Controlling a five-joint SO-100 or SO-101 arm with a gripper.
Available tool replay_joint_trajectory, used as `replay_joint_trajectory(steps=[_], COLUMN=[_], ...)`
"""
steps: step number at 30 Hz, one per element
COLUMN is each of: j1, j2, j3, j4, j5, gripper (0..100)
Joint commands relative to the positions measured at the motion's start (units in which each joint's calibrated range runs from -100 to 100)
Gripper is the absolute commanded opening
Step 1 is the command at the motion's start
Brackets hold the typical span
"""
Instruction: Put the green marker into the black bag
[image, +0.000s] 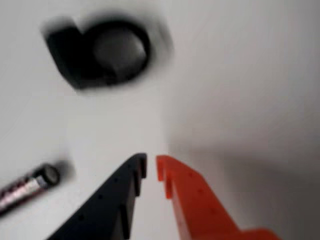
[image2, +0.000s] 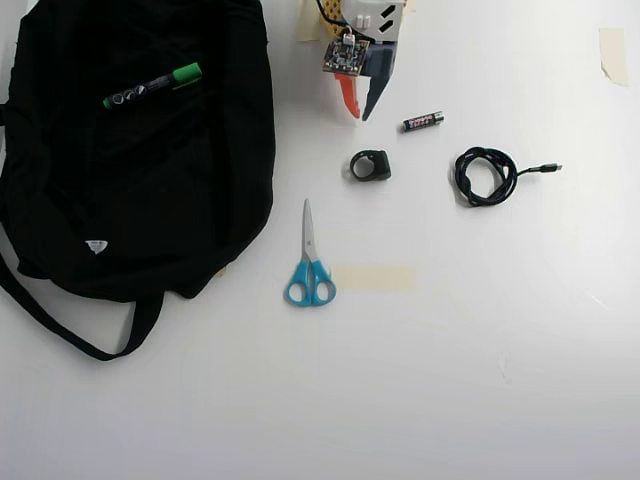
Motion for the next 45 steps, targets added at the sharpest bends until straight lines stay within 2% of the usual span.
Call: replay_joint_trajectory(steps=[1,23,31,45], j1=[1.4,1.9,1.2,1.2], j2=[-1.1,-1.0,-1.0,-1.0], j3=[1.3,1.3,1.3,1.3], j4=[3.8,3.8,3.9,3.8], j5=[-0.1,0.8,11.4,11.6], gripper=[2,2,2,2])
